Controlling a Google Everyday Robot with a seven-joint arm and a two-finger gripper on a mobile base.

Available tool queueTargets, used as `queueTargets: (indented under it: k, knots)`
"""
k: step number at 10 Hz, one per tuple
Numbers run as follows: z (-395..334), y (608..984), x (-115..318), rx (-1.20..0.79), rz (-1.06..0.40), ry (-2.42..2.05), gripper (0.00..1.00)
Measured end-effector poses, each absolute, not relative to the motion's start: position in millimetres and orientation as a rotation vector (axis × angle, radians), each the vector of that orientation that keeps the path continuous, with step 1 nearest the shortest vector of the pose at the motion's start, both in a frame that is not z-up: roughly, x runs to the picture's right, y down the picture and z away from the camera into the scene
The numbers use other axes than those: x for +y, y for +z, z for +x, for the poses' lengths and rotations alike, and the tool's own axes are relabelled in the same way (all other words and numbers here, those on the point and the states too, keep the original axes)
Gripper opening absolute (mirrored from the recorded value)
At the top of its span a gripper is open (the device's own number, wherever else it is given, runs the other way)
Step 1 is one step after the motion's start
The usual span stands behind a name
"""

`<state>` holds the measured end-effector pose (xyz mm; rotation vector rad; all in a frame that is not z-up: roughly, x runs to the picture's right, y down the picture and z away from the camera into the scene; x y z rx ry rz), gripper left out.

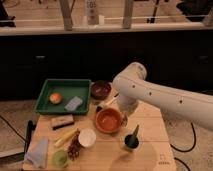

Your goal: Place fork in paper cup

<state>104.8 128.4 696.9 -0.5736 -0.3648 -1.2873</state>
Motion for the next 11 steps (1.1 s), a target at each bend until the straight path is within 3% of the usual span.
queueTargets:
  k: [5,11]
  knots:
    - [47.5,684.3,142.8,-0.397,-0.551,-1.397,0.0]
    - [-10.5,657.8,195.0,-0.436,-0.566,-1.469,0.0]
